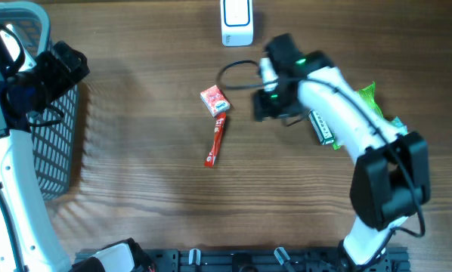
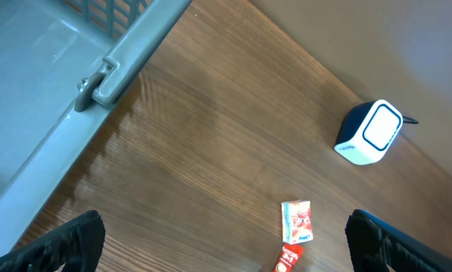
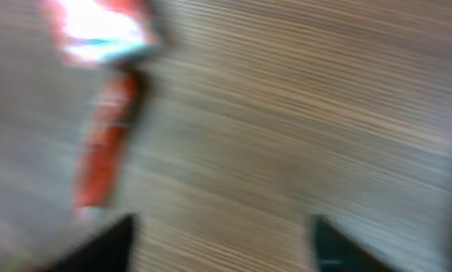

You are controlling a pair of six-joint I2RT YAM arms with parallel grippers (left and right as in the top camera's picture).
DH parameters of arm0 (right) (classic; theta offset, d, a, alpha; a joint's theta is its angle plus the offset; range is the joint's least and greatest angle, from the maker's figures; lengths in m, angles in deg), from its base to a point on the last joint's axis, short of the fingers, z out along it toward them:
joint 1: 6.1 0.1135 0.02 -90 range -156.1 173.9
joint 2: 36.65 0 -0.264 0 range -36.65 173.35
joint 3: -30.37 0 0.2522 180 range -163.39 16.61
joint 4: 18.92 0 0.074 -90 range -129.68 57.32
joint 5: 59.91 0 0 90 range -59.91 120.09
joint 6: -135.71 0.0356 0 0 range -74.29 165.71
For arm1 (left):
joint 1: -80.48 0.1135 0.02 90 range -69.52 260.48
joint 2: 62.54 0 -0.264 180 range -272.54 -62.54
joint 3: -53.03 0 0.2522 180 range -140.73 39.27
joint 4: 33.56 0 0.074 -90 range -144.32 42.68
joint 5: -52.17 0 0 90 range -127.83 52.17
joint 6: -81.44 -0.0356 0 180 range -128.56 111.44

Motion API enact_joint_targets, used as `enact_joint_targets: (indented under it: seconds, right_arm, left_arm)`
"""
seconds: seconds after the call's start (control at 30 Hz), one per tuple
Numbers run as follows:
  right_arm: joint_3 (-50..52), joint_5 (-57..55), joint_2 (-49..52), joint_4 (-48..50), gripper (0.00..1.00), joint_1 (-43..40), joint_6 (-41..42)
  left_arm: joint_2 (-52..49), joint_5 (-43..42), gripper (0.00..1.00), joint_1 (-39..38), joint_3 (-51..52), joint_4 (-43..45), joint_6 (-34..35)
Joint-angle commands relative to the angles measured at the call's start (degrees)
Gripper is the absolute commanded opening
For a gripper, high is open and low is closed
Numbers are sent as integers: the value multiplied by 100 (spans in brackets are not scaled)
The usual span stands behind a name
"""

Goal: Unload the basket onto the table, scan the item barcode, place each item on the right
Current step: 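Move the right gripper left over the red Nescafe stick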

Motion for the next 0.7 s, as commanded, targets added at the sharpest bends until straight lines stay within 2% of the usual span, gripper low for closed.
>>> enact_joint_targets:
  seconds: [0.0, 0.1, 0.2, 0.23, 0.33, 0.43, 0.67]
  right_arm:
    - [179, 378, -20, 614, 100, 579, 1615]
    - [439, 330, 59, 1154, 97, 968, 2151]
    - [680, -251, 120, 1462, 78, 1320, 2684]
    - [750, -599, 138, 1502, 69, 1456, 2940]
    - [850, -1115, 173, 1537, 53, 1698, 3362]
    - [1088, -1255, 175, 1906, 48, 1910, 3668]
    - [1641, -1508, 195, 2444, 47, 2157, 3963]
  left_arm:
    - [4, -68, 100, -20, -48, 11, -94]
    - [4, -68, 100, -20, -48, 11, -94]
    - [4, -68, 100, -20, -48, 11, -94]
    - [4, -68, 100, -20, -48, 11, -94]
    - [4, -68, 100, -20, -48, 11, -94]
    - [4, -68, 100, -20, -48, 11, -94]
    - [4, -68, 100, -20, -48, 11, -94]
